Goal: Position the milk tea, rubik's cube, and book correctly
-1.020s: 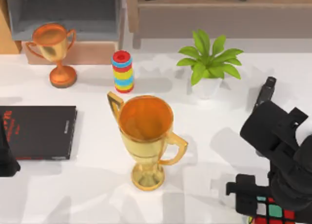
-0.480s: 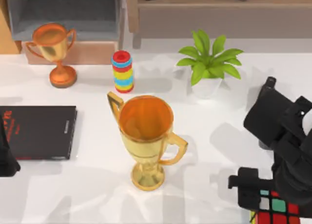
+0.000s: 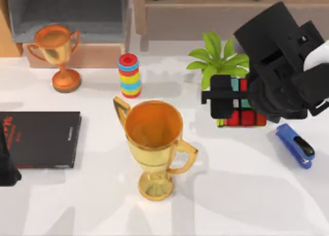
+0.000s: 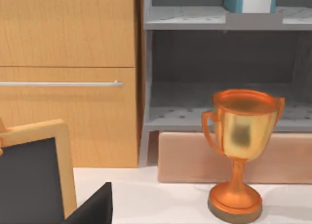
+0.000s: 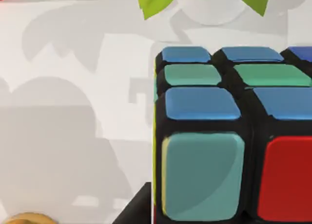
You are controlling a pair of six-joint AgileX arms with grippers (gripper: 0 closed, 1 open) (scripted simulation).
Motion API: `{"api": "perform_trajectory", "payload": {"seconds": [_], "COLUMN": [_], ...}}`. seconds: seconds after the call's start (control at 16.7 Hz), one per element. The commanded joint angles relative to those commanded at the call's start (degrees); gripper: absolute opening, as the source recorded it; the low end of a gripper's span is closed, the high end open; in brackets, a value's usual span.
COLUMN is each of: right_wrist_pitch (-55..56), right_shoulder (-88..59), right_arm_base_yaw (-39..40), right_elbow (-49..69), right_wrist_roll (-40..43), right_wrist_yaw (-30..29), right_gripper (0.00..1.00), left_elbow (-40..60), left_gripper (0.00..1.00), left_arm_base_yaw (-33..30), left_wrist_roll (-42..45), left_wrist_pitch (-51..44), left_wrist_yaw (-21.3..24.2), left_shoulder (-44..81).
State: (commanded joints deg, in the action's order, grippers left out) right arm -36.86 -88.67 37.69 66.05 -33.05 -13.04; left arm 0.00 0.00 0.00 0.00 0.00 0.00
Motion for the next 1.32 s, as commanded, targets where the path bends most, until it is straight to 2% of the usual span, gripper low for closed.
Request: {"api": "perform_trajectory", "payload": {"seconds": [0.36,0.6,1.08,1.32], "right_wrist_pitch": [29.46,40.07,41.87,43.21], "right_shoulder": [-7.46,-10.27,-10.97,-15.13], "right_arm_base_yaw": [-2.21,-3.73,-4.56,-8.61], "right_elbow": [18.63,26.74,28.87,37.10], "right_wrist_roll": [20.80,30.44,31.47,29.22], "right_wrist_yaw": [-14.14,-20.69,-22.16,-22.49], "right_gripper": [0.00,0.00,0.00,0.00], "left_elbow": [0.00,0.00,0.00,0.00], "left_gripper": [1.00,1.00,1.00,1.00], "left_arm_base_yaw": [0.00,0.00,0.00,0.00], "left_wrist_roll": [0.00,0.00,0.00,0.00], "left_wrist_pitch": [0.00,0.00,0.00,0.00], "left_wrist_yaw": [0.00,0.00,0.00,0.00], "left_shoulder": [0.00,0.00,0.00,0.00]}}
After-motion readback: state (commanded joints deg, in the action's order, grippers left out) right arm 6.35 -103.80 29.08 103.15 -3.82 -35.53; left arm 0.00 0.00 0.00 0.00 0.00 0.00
